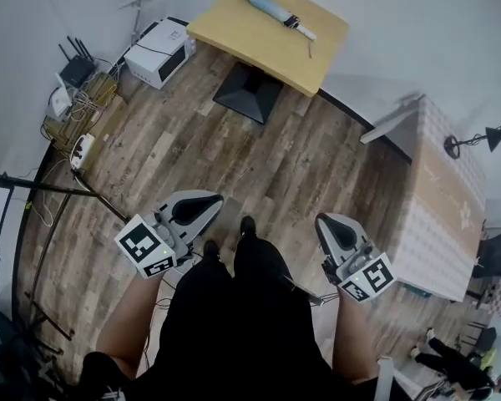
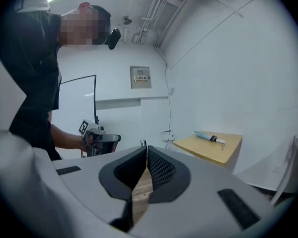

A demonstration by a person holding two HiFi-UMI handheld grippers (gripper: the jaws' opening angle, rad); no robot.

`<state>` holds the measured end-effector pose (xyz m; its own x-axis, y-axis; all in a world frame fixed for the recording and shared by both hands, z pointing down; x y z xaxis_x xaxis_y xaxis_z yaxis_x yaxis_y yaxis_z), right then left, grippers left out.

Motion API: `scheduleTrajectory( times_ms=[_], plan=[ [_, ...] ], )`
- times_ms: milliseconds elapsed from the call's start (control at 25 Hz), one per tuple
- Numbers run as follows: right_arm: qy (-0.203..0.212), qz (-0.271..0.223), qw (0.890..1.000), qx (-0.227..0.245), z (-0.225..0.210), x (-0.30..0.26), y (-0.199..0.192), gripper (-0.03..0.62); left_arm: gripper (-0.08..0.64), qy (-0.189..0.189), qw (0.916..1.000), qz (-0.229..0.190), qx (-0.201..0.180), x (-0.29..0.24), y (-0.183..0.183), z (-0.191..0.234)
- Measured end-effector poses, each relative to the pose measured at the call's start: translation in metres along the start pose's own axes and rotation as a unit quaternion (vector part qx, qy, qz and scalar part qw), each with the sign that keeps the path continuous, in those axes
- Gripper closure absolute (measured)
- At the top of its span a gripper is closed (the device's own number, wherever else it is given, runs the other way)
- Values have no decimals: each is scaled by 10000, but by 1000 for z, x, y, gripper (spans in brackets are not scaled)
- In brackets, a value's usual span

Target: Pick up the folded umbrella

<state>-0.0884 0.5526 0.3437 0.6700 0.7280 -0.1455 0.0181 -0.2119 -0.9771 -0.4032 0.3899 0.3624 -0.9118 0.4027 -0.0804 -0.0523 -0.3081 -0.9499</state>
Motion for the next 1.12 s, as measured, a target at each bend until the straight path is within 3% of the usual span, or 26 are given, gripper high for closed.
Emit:
scheduleTrajectory(
  times_ms=[80, 240, 320, 600, 840, 1120],
  plan=[
    [-47, -113, 9999, -78, -13, 5, -2, 572, 552, -53, 10000, -4, -39, -13, 3, -1],
    [5, 177, 9998, 117, -43, 9, -2, 572, 552, -442, 9989, -96, 125, -44, 8, -6],
    [56, 152, 9998, 114, -62, 15, -2, 572, 552, -455, 9988, -28, 152, -63, 11, -10],
    [288, -166, 9994, -76, -131, 44, 0, 572, 552, -23, 9998, 87, -148, -127, 35, -28],
    [548, -342, 9978, -114, -176, 61, -1, 572, 552, 413, 9986, 64, -320, -150, 46, -43],
    [558, -480, 9969, -284, -195, 62, -7, 572, 552, 556, 9978, 134, -320, -161, 46, -38]
  ],
)
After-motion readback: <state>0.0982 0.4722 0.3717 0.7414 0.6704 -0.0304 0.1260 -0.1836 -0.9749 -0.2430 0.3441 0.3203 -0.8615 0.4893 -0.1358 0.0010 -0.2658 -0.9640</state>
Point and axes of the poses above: the fingertips, and each gripper's own axes: x backward along the fingers, z to its left, y out of its top, the point moved 10 cm from there along x, backward along the fingers, and after that the axes turned 14 degrees about y, right-handed, at the moved point
